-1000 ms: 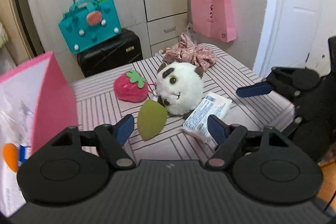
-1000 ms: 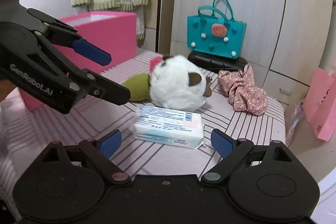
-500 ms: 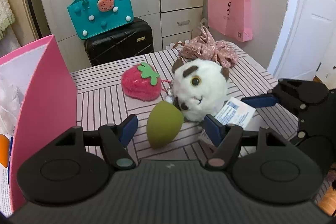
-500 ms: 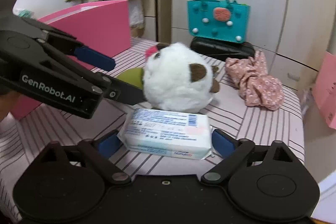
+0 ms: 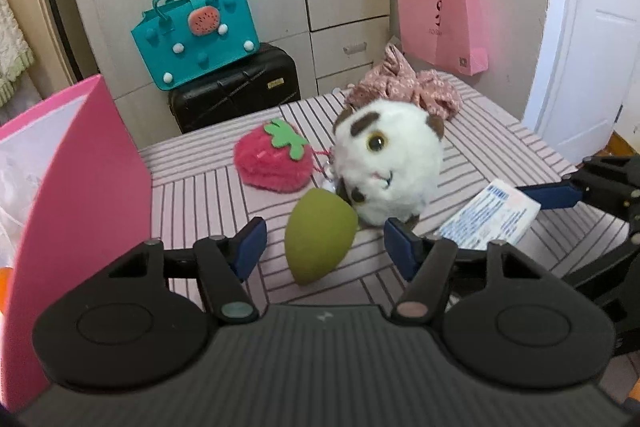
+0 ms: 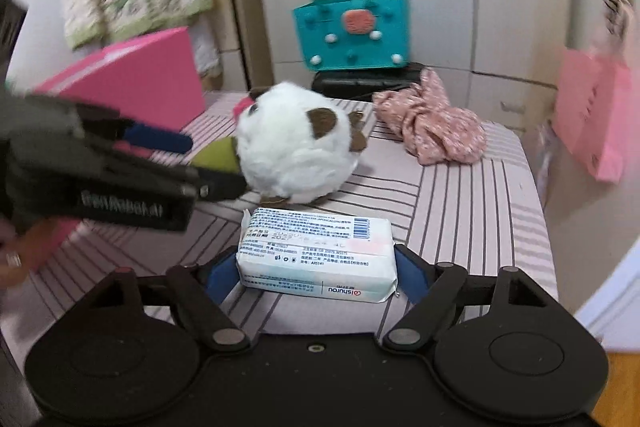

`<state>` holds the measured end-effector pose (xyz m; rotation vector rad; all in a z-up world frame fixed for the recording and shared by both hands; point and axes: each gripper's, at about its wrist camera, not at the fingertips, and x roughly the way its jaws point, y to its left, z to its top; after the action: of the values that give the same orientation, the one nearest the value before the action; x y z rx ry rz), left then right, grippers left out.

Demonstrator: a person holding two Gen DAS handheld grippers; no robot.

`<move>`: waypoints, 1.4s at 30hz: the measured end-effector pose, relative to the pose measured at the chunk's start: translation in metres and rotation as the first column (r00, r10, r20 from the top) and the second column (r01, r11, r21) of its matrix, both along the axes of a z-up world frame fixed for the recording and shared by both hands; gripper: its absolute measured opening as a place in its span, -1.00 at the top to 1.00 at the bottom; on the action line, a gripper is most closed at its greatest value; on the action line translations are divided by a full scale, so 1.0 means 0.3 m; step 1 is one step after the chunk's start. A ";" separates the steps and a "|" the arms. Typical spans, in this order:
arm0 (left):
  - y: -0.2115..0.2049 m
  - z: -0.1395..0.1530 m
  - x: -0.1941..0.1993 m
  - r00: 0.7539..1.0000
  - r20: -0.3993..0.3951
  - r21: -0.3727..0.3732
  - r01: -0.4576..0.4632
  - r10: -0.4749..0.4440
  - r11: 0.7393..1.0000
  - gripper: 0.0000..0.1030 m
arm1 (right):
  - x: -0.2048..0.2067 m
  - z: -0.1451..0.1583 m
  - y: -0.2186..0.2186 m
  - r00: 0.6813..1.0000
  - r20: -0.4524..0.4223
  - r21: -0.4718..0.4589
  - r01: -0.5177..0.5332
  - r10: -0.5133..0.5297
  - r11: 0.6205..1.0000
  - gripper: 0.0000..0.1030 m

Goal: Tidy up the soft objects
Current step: 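Close the left gripper on the green sponge while the right gripper closes on the white wipe pack, then lift the green sponge with the left gripper while the right gripper lifts the white wipe pack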

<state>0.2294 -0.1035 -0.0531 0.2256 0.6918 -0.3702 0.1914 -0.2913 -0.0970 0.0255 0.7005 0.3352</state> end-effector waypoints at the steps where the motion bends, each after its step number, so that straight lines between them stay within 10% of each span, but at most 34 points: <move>1: -0.003 -0.006 -0.001 1.000 -0.001 0.006 0.004 -0.004 1.000 -0.17 | -0.005 -0.001 -0.002 1.000 0.001 0.009 0.019 -0.019 1.000 -0.62; 11: -0.011 -0.064 0.035 0.998 -0.059 -0.019 -0.022 0.021 1.000 0.25 | -0.016 -0.013 -0.018 0.997 0.019 0.045 0.067 -0.068 0.997 -0.64; 42: 0.027 -0.011 -0.252 0.993 -0.111 -0.057 0.045 -0.051 0.997 0.29 | -0.223 0.042 -0.033 0.997 0.015 0.097 0.070 -0.071 0.993 -0.62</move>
<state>0.1539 -0.0955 -0.0564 0.1712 0.7873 -0.4494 0.1245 -0.3011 -0.0844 0.1386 0.6633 0.3009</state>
